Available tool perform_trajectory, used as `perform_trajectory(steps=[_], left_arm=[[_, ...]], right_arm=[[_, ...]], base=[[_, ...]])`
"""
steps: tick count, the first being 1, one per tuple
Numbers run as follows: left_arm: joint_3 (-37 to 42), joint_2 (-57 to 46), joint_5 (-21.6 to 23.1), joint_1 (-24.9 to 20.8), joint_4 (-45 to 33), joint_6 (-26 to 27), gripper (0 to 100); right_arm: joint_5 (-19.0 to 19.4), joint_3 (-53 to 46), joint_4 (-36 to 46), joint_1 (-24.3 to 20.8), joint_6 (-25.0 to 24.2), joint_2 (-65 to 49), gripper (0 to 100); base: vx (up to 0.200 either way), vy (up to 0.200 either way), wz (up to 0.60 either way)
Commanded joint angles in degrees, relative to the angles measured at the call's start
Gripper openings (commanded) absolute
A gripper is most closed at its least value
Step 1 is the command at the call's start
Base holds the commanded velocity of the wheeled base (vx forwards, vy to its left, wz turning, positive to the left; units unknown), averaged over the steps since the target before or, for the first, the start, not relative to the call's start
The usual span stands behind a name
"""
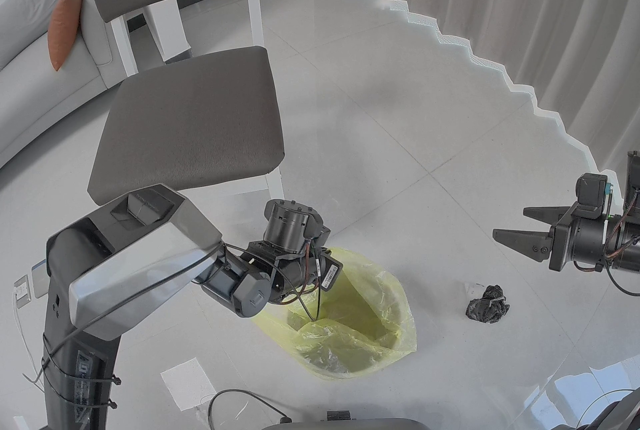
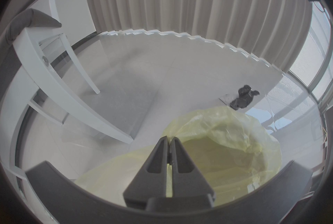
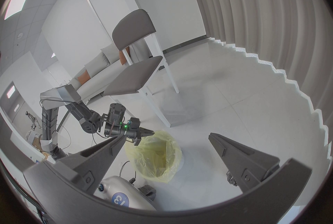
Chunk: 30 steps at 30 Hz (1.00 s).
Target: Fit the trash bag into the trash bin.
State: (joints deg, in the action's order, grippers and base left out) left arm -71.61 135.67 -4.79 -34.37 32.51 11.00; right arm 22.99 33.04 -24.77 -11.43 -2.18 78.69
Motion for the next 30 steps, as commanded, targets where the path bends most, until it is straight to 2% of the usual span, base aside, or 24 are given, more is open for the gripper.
perform_trajectory(steps=[1,9,17,22,30], left_arm=[[-0.9,0.65,-0.04,0.79,0.18,-0.89,0],[-5.56,0.83,0.13,0.26,0.45,-6.95,0],[-6.53,0.56,0.57,-0.79,0.36,-9.68,0],[-8.46,4.16,0.57,-0.09,0.45,-10.56,0],[-16.28,11.02,1.54,2.46,-0.78,-12.84,0]], right_arm=[[0.04,0.01,-0.01,0.01,-0.02,0.24,100],[0.83,-0.08,-0.1,0.1,-0.02,0.76,100],[0.83,-0.08,-0.1,0.36,-0.02,0.76,100],[0.91,-0.25,-0.01,0.36,-0.02,0.94,100],[1.27,-0.25,-0.01,0.36,-0.02,1.47,100]], base=[[0.0,0.0,0.0],[0.0,0.0,0.0],[0.0,0.0,0.0],[0.0,0.0,0.0],[0.0,0.0,0.0]])
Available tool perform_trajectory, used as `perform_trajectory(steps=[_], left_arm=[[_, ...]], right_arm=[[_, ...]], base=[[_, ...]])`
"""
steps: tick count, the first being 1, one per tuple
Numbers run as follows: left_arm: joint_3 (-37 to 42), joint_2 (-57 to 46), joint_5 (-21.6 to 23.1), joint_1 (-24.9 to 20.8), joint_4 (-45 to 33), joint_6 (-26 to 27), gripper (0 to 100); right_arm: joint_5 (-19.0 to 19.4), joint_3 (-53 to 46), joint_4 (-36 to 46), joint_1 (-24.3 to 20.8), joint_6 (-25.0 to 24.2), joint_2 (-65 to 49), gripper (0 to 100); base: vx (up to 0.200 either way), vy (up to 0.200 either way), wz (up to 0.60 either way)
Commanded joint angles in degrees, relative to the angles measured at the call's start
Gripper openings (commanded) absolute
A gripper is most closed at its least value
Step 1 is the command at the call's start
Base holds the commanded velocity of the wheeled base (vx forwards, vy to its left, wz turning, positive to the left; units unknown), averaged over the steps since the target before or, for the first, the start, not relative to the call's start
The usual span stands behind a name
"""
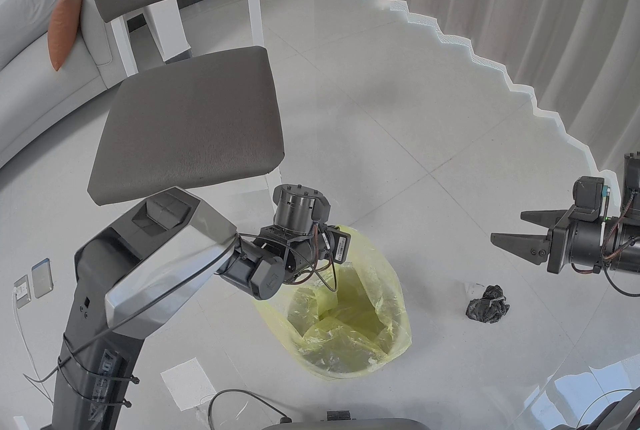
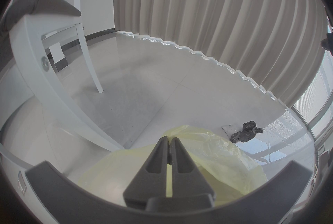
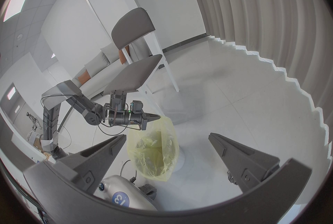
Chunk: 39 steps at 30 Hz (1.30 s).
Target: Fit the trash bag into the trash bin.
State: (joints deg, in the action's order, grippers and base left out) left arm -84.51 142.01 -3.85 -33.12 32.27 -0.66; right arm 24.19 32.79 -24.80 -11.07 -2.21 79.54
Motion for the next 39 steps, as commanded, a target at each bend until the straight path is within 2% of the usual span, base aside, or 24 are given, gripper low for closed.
perform_trajectory(steps=[1,12,16,21,22,28,35,39], left_arm=[[-4.44,5.38,0.95,1.31,-1.33,-1.8,0],[-6.55,7.67,1.22,1.66,-2.21,-3.74,0],[-6.64,7.58,1.22,1.39,-1.59,-6.02,0],[-5.93,6.97,0.86,1.22,-1.42,-5.76,0],[-5.67,6.79,0.86,1.22,-1.42,-5.85,100],[-4.53,5.74,0.51,1.04,-1.51,-6.46,100],[6.19,-1.12,0.78,2.36,2.18,-7.16,100],[12.96,-4.11,0.86,4.21,7.28,-7.08,100]], right_arm=[[0.07,-0.01,0.01,-0.01,0.1,0.79,100],[0.07,-0.19,0.01,-0.01,0.1,1.58,100],[0.07,-0.19,0.01,-0.01,0.1,1.76,100],[0.07,-0.1,0.01,-0.01,0.1,1.84,100],[0.07,-0.1,0.01,-0.01,0.1,1.76,100],[0.07,-0.1,0.01,0.17,0.01,1.67,100],[0.16,-0.01,0.01,0.52,0.01,1.67,100],[0.16,-0.01,0.01,0.52,0.01,1.67,100]], base=[[0.0,0.0,0.0],[0.0,0.0,0.0],[0.0,0.0,0.0],[0.0,0.0,0.0],[0.0,0.0,0.0],[0.0,0.0,0.0],[0.0,0.0,0.0],[0.0,0.0,0.0]])
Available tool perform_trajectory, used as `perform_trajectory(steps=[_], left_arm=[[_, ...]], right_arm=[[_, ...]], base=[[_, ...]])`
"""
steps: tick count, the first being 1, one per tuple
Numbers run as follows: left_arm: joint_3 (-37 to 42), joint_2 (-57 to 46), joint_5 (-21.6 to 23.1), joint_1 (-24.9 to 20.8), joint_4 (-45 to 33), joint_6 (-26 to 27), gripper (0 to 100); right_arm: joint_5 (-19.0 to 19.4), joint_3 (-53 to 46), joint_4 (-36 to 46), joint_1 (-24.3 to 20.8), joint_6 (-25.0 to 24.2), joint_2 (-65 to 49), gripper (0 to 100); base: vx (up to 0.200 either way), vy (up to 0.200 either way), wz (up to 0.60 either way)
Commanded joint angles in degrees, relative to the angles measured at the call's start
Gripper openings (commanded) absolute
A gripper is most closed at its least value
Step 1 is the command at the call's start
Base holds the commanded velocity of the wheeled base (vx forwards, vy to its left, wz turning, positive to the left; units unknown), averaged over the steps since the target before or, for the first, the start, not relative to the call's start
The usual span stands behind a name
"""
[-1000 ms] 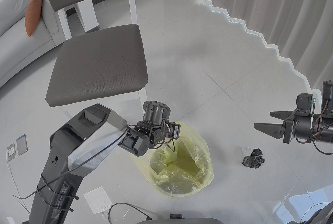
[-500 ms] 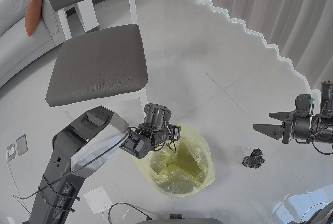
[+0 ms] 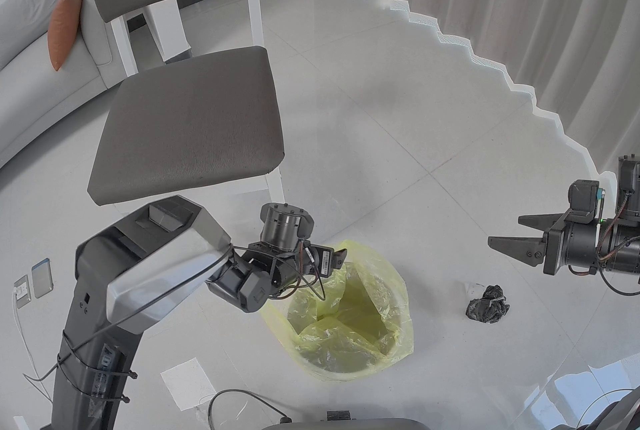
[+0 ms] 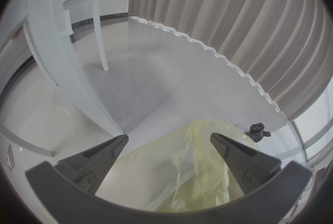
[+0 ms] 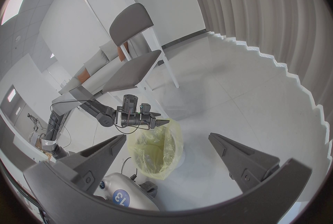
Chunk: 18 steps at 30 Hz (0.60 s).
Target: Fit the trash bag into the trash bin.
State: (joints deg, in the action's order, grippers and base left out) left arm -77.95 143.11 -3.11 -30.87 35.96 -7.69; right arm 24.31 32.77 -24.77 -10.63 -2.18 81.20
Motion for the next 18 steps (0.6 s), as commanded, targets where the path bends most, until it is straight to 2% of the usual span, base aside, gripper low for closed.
perform_trajectory(steps=[1,9,12,16,18], left_arm=[[8.78,-6.79,0.3,2.83,5.7,-0.13,100],[18.44,-15.84,0.3,5.29,10.88,-1.36,100],[25.92,-20.15,0.21,6.43,11.15,-0.66,100],[40.07,-25.51,0.3,4.15,13.34,1.63,100],[43.67,-25.51,0.21,3.97,14.75,3.65,100]], right_arm=[[0.04,0.01,-0.01,0.0,-0.02,0.01,100],[1.0,0.01,-0.01,0.0,-0.02,-0.08,100],[1.09,-0.07,-0.01,0.08,-0.02,-0.17,100],[1.18,0.01,-0.01,0.08,-0.02,-0.25,100],[1.27,0.1,-0.01,0.08,-0.02,-0.34,100]], base=[[0.0,0.0,0.0],[0.0,0.0,0.0],[0.0,0.0,0.0],[0.0,0.0,0.0],[0.0,0.0,0.0]])
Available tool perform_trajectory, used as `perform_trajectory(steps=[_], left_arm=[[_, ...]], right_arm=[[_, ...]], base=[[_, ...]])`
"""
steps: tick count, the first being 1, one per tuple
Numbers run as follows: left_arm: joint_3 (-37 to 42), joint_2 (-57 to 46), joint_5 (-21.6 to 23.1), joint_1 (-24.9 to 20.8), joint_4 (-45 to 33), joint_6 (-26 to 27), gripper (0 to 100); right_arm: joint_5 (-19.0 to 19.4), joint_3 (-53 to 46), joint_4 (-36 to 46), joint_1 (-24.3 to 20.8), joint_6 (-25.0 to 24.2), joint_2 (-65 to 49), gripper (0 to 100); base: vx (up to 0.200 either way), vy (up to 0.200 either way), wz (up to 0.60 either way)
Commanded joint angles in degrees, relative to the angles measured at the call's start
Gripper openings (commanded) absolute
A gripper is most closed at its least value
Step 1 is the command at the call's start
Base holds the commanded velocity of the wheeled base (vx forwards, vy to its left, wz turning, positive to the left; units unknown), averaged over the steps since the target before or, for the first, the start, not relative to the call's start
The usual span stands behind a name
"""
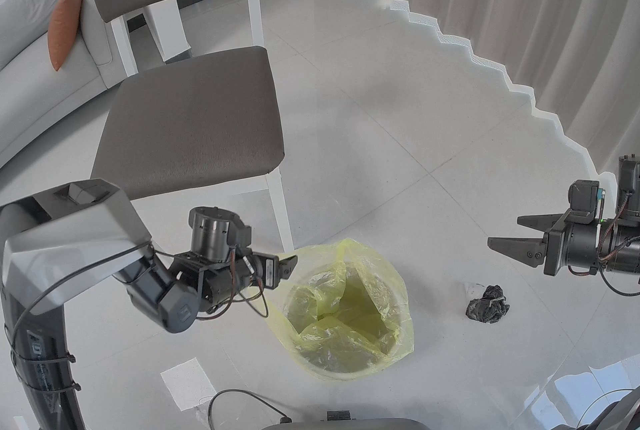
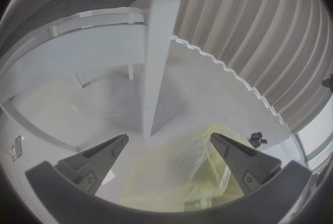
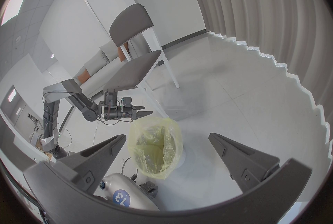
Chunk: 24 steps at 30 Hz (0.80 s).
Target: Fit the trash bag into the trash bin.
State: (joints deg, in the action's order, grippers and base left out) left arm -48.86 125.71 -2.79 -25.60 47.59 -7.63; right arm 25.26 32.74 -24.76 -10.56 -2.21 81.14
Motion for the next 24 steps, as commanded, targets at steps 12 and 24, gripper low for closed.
perform_trajectory(steps=[12,24], left_arm=[[14.67,5.77,-2.31,3.54,11.12,11.67,100],[0.43,16.67,-2.57,4.33,5.67,15.37,100]], right_arm=[[2.95,-0.14,0.06,1.15,0.01,-0.54,100],[3.04,-0.22,0.06,1.15,0.01,0.07,100]], base=[[0.0,0.0,0.0],[0.0,0.0,0.0]])
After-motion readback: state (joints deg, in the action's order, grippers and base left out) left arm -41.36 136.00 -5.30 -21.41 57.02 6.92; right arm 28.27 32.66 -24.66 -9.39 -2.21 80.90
